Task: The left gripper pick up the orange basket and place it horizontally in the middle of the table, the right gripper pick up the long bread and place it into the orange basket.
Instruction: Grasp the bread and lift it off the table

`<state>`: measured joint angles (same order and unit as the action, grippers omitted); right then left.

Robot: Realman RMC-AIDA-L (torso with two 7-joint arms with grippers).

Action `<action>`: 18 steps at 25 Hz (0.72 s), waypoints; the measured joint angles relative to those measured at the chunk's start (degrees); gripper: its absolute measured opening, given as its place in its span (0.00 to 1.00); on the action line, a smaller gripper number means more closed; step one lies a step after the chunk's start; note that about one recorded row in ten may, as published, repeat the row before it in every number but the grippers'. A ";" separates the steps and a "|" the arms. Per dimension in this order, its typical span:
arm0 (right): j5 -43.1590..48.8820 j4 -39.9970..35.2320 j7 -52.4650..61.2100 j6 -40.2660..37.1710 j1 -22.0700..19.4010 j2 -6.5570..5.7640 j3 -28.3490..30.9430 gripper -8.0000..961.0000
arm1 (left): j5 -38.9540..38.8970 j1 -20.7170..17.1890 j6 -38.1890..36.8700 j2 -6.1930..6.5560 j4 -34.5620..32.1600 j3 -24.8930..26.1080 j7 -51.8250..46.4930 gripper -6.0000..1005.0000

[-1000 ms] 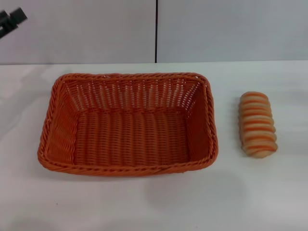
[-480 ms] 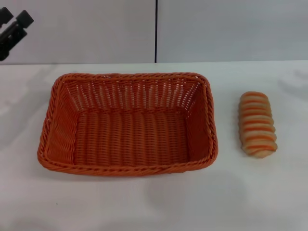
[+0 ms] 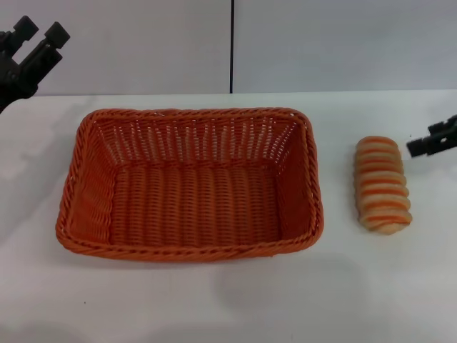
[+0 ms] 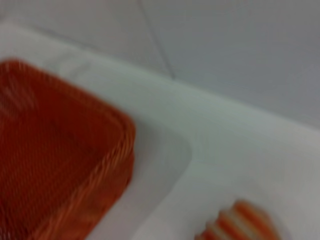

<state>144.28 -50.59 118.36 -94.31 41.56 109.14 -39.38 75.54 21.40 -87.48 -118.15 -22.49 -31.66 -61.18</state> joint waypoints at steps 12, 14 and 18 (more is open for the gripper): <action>9.25 5.01 2.85 6.36 5.12 3.55 -5.12 0.80 | -0.40 0.47 -0.91 -0.06 2.22 -0.22 1.26 0.72; 9.52 5.98 2.95 7.52 5.57 3.81 -5.92 0.79 | -0.40 0.48 -0.93 -0.06 2.29 -0.25 1.18 0.72; 9.61 7.15 3.05 9.20 6.34 4.47 -6.79 0.79 | -0.40 0.52 -0.92 -0.06 3.13 -0.20 1.20 0.72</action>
<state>153.88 -43.45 121.41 -85.11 47.90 113.61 -46.17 75.14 21.92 -88.40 -118.22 -19.36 -31.86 -59.98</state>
